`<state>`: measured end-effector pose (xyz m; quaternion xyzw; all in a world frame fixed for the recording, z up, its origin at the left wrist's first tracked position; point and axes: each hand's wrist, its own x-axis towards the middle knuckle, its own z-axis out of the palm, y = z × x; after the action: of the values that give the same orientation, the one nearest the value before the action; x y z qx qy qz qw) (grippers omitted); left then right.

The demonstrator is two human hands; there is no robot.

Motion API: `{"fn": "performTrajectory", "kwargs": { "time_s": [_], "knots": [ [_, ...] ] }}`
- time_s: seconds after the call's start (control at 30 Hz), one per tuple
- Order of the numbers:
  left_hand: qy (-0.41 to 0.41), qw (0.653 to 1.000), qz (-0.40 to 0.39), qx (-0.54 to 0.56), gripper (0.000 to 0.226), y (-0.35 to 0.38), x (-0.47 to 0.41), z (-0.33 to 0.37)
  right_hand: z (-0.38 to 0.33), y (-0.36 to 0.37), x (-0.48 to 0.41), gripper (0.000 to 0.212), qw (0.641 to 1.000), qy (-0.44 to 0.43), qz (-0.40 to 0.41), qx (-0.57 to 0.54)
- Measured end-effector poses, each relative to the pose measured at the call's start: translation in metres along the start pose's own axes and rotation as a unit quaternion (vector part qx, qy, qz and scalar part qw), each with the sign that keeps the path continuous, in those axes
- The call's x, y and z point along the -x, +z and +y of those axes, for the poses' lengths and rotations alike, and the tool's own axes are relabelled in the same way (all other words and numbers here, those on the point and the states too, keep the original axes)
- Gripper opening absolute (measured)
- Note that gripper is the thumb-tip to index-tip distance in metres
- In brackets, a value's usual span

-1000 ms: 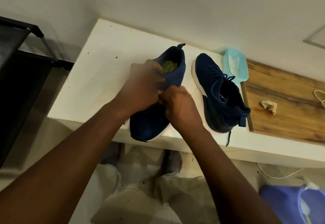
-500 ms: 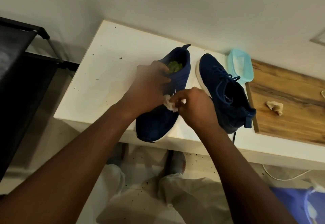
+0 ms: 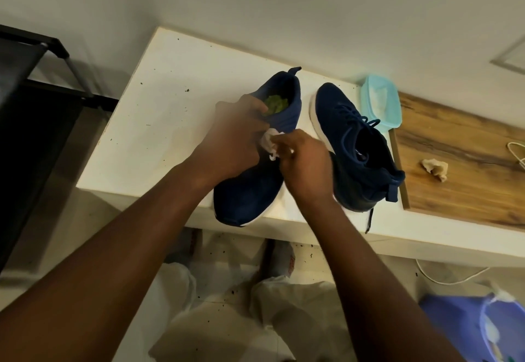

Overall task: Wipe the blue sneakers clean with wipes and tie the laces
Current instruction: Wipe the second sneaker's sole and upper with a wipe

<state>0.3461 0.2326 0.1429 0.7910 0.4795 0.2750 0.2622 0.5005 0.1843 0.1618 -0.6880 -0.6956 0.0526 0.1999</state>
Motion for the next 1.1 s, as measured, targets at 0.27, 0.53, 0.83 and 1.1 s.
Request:
{"fn": "performTrajectory", "kwargs": {
  "time_s": [0.27,0.53,0.83,1.1],
  "knots": [
    [-0.001,1.0,-0.004,0.008,0.05,0.001,0.001,0.002,0.013,-0.008,-0.006,0.019,0.996,-0.001,-0.033,0.083],
    [-0.014,1.0,-0.022,0.015,0.053,-0.002,0.002,0.006,0.014,-0.015,0.0,0.021,0.988,-0.015,-0.151,0.006],
    [-0.01,1.0,-0.004,0.01,0.048,-0.007,0.003,0.004,0.003,-0.017,-0.003,0.012,0.941,0.103,-0.107,-0.305],
    [0.006,0.982,0.136,0.128,0.037,-0.027,0.003,0.034,0.02,-0.048,0.005,0.039,0.597,0.293,-0.175,-0.726]
  ]
}}
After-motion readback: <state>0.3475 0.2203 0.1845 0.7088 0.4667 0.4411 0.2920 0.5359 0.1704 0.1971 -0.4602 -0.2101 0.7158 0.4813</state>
